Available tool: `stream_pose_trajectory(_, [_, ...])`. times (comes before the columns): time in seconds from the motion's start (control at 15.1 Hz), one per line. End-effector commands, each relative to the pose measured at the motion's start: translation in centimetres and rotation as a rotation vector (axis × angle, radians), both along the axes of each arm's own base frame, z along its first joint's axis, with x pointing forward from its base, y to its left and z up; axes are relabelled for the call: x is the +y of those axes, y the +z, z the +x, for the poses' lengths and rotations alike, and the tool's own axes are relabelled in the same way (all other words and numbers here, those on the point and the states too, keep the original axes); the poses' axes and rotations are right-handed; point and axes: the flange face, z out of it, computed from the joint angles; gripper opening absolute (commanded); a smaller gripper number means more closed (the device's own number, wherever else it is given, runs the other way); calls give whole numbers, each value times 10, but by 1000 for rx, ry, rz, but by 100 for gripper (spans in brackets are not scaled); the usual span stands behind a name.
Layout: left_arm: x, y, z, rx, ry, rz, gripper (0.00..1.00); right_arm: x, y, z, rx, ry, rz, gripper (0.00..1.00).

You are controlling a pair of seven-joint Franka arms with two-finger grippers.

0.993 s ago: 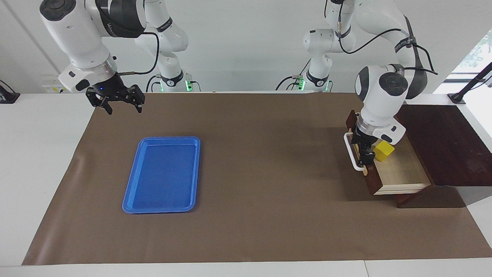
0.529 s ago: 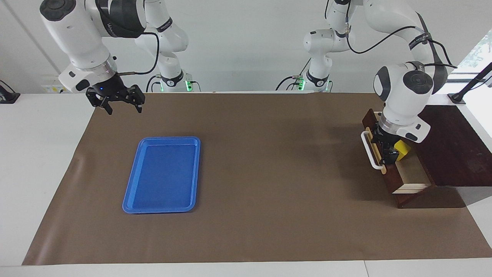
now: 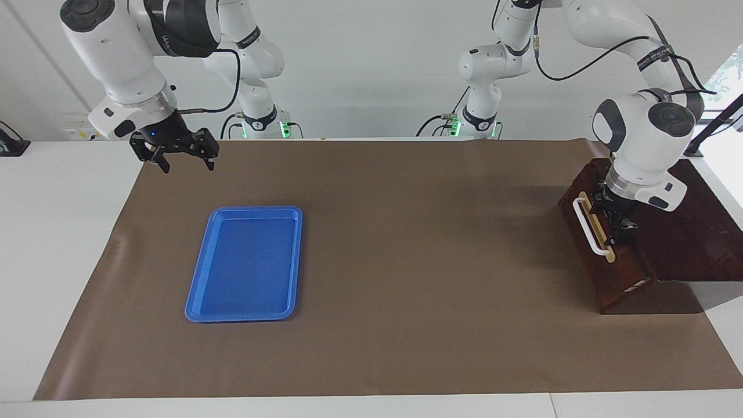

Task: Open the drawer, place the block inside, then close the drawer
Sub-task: 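Push the drawer shut with the left gripper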

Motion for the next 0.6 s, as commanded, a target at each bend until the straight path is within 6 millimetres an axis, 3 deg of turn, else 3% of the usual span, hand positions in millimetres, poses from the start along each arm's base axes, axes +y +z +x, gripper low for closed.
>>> stream_pose_trajectory(0.0, [24, 4, -4, -12, -37, 25, 100, 1, 1, -7, -2, 16, -7, 100])
stream_pose_trajectory(0.2, [28, 10, -5, 16, -164, 36, 100, 2, 0, -9, 8, -6, -2, 100])
stream_pose_trajectory(0.53, [-1, 64, -16, 62, -473, 52, 100, 3, 0, -9, 11, -27, 0, 100])
